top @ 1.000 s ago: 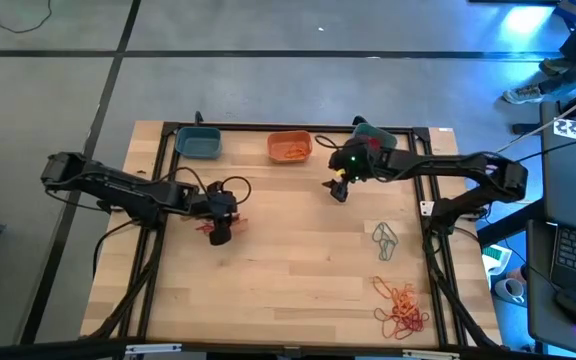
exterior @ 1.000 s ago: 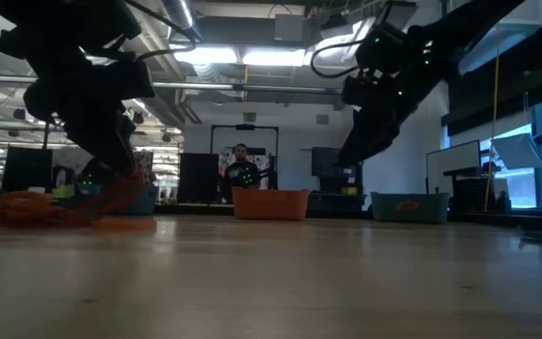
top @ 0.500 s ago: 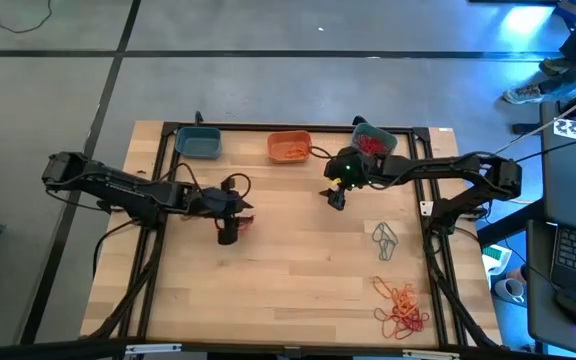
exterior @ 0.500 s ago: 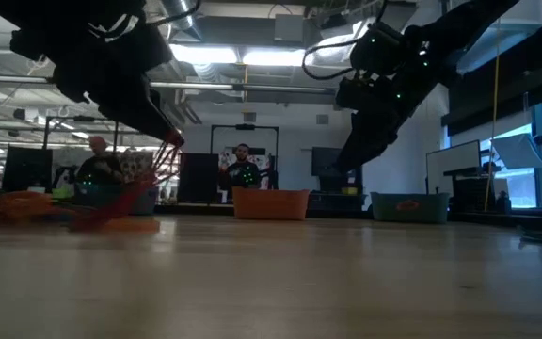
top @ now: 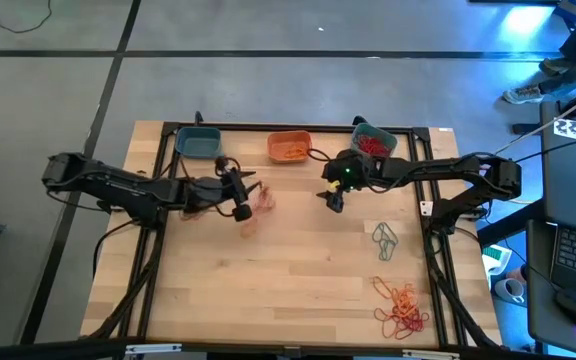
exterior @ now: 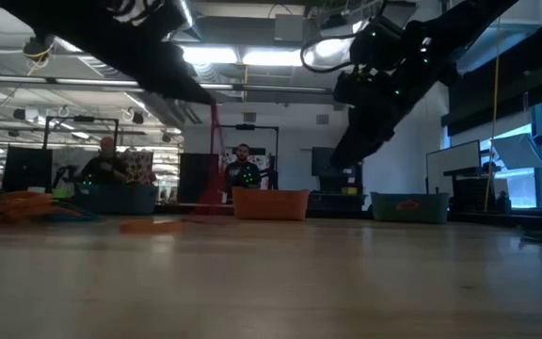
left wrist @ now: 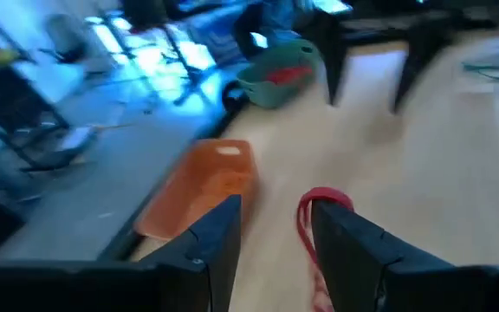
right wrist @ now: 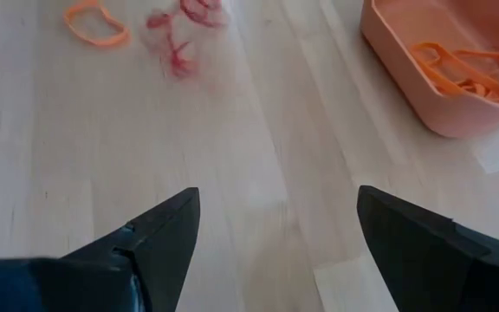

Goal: Sort rubber bands into baskets
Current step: Put the red rubber band into the green bin

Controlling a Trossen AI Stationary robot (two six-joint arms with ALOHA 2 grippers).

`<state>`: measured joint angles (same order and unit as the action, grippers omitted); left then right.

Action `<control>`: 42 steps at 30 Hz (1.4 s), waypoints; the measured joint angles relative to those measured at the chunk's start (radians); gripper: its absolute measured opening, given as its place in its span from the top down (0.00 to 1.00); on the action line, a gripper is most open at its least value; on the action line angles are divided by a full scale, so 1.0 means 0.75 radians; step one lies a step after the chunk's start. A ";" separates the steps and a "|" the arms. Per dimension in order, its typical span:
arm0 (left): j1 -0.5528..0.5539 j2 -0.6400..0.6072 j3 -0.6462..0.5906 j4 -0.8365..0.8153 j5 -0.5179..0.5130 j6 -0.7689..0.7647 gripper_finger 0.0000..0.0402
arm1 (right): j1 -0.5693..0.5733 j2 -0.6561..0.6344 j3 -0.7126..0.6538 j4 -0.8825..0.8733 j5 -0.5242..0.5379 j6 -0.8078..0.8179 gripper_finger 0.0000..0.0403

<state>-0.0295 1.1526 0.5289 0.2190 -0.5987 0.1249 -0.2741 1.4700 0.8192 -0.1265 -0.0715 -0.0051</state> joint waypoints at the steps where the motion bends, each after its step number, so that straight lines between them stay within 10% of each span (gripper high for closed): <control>1: 0.012 0.016 0.000 0.003 0.096 0.000 0.66 | 0.000 0.000 0.000 0.002 0.000 0.000 0.23; 5: 0.031 0.119 0.000 0.019 0.564 -0.010 0.66 | 0.000 0.001 0.000 -0.001 0.000 0.000 0.23; 8: 0.030 0.225 -0.001 0.046 0.657 -0.017 0.66 | 0.000 0.001 0.000 0.006 0.000 0.001 0.23; 15: 0.031 0.427 0.012 0.211 0.549 -0.030 0.66 | 0.055 0.028 -0.003 0.063 -0.008 -0.008 0.23; 24: 0.019 0.298 0.029 -0.014 0.380 -0.133 0.66 | 0.171 0.224 -0.020 0.402 -0.070 -0.044 0.23; 31: 0.038 0.306 -0.143 0.285 0.342 -0.244 0.66 | 0.174 0.418 -0.011 0.683 0.008 0.012 0.23; 42: 0.038 0.307 -0.206 0.313 0.342 -0.236 0.66 | 0.173 0.743 0.277 0.568 0.125 0.079 0.27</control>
<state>-0.0013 1.3827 0.3747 0.4541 -0.3424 -0.0524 -0.1444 2.0276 1.0269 0.2996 0.0224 0.0541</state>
